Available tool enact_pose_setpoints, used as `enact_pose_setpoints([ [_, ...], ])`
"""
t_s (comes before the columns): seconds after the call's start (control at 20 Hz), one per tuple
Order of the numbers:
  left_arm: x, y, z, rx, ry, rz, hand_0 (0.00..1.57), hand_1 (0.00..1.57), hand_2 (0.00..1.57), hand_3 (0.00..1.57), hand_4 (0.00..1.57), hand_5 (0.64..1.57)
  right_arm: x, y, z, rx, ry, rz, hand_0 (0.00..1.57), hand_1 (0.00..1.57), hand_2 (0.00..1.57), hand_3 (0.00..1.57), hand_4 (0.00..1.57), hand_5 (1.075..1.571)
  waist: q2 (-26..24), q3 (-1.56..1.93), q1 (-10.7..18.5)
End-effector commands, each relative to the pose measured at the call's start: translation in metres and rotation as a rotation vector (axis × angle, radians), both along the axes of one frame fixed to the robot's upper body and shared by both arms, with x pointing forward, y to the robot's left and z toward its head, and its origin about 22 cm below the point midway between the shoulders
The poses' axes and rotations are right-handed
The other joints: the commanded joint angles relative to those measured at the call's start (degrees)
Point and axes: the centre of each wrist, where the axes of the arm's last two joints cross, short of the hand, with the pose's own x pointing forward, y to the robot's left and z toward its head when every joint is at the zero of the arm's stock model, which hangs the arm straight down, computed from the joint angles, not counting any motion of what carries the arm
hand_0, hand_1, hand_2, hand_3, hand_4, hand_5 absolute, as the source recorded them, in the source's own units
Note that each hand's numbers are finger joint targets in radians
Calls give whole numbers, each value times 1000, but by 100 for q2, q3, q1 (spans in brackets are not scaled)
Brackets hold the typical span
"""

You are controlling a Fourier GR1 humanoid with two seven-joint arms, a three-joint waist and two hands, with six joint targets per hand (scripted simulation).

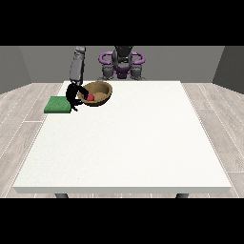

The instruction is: Pick the cup and pour the ball into the bowl, then pick the bowl and place it on the pad

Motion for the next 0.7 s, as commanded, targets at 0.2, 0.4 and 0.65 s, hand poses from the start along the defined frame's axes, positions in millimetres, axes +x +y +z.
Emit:
enact_pose_setpoints([
  [0.2, -11, 29, -30, 5, 46, 90, 0, 0, 0, 0, 1204, 1537, 6, -112, 98, -221, 235, -45, 1571, 1571, 1571, 828, 1041, 1559, -218, -2, -583],
  [0.4, -17, 43, -52, -16, 104, 100, 0, 0, 0, 0, 1198, 1545, 18, -118, 132, -212, 239, -58, 1571, 1571, 1571, 545, 1101, 1567, -464, 5, -726],
  [0.65, -23, 59, -45, -24, 78, 155, 0, 0, 0, 0, 1203, 1542, 18, -128, 148, -206, 194, -25, 1571, 1571, 1571, 671, 1067, 1566, -220, 10, -964],
])
